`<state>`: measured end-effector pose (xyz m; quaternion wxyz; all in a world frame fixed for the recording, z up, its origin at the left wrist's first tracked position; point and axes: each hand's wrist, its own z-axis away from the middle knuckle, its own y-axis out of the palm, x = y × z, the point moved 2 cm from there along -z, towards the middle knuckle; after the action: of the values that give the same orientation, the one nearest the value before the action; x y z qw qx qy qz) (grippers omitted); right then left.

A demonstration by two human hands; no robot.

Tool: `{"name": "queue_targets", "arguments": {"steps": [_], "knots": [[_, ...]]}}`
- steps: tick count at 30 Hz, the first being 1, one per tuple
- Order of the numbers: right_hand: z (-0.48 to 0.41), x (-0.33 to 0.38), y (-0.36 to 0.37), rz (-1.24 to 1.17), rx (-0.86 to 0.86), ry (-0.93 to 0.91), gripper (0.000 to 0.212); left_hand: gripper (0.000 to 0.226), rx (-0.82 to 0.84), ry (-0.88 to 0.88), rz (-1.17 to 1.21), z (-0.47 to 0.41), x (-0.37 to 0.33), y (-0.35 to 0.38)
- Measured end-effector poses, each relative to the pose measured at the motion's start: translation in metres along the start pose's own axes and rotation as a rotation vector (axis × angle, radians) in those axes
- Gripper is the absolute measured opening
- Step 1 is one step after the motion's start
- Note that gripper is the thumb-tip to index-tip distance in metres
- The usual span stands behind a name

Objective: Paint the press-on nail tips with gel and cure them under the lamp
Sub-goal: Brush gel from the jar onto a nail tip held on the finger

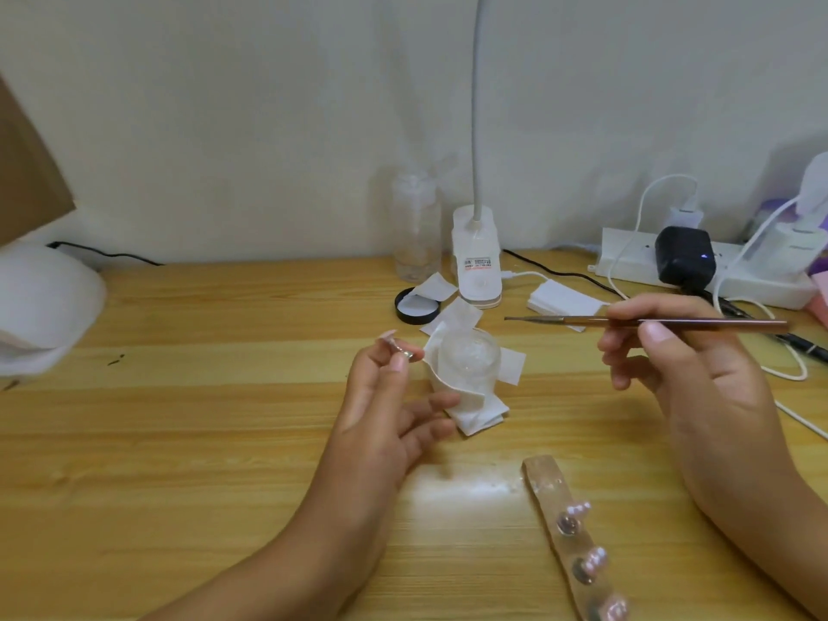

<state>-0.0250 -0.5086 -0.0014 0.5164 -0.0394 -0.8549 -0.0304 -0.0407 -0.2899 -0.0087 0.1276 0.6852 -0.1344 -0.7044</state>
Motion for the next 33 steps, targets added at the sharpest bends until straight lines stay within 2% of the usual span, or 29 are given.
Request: {"name": "queue_targets", "arguments": {"steps": [4,9,16,25,29,33], "knots": [[0.006,0.006,0.005,0.04,0.06,-0.036,0.02,0.019,0.102,-0.064,0.048,-0.002,-0.001,0.002],[0.008,0.011,0.008,0.068,0.097,-0.025,0.025,0.015,0.226,-0.113,0.018,-0.004,0.0,0.001],[0.01,0.009,0.007,0.099,0.153,-0.087,0.015,0.018,0.335,-0.054,-0.085,-0.002,0.005,0.0],[0.012,0.009,0.015,0.313,0.299,-0.2,0.022,0.02,0.36,0.004,-0.112,0.003,0.004,0.006],[0.012,0.007,0.014,0.299,0.307,-0.166,0.02,0.018,0.354,-0.016,-0.086,0.001,0.005,0.005],[0.01,0.008,0.009,0.187,0.245,-0.163,0.02,0.017,0.321,-0.08,-0.018,-0.003,0.006,0.001]]}}
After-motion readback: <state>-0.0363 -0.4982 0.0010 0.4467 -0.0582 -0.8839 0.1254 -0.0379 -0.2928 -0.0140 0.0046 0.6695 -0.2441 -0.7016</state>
